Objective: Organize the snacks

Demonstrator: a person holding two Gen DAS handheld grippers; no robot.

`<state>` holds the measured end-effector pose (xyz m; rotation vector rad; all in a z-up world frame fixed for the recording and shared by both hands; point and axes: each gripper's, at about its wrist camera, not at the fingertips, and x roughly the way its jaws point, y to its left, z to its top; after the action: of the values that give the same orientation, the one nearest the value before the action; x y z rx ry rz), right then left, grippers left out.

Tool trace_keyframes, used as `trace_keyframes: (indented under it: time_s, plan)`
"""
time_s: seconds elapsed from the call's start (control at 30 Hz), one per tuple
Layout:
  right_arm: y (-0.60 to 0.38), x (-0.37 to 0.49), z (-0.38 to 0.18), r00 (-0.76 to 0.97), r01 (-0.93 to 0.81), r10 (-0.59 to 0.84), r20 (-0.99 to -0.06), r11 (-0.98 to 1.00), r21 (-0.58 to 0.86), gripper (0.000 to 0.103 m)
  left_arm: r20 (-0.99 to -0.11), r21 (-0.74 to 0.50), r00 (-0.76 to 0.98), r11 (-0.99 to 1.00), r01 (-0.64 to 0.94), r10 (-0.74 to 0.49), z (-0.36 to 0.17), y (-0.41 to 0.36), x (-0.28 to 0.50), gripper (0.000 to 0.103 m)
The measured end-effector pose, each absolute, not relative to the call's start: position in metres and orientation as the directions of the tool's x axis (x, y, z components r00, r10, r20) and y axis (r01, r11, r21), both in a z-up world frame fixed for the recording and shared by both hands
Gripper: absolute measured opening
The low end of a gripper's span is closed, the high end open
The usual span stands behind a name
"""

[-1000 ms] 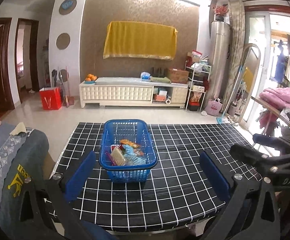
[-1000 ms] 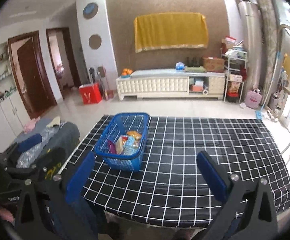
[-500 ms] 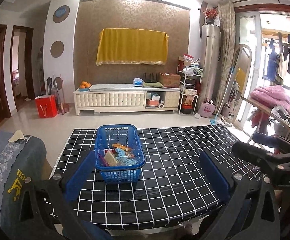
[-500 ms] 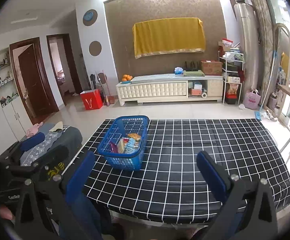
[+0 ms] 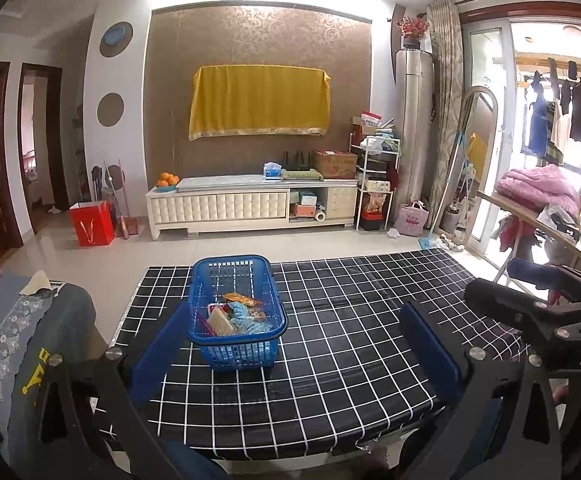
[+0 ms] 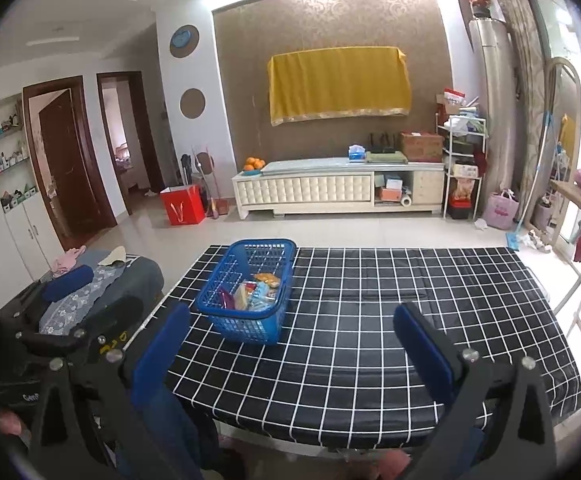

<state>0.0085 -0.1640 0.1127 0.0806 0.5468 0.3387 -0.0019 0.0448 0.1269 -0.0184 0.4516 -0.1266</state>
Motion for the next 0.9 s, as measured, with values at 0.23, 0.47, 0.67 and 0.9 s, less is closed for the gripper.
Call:
trace_keyframes:
  time_s: [0.23,0.47,0.67,0.9]
  plan:
    - [-0.163,0.006,0.114,0.802,-0.294,0.326,-0.500,0.945,0.144,0.103,-0.436,-0.030,0.893,0.993,0.114,-0.115,0.127,0.044,-0.006,0.103]
    - [-0.160,0.005,0.114,0.799,-0.297,0.327,-0.504,0.944,0.142,0.103,-0.419,-0.033,0.900,0.993,0.115,-0.118,0.129,0.046,-0.010,0.103]
    - [-0.160,0.004,0.114,0.798,-0.299,0.332,-0.503,0.943,0.149,0.103,-0.419,-0.042,0.900,0.993,0.110,-0.118,0.129,0.048,-0.012,0.103]
    - [-0.161,0.003,0.115,0.800,-0.297,0.330,-0.501,0.943,0.147,0.103,-0.413,-0.036,0.904,0.994,0.107,-0.112,0.130,0.046,-0.015,0.103]
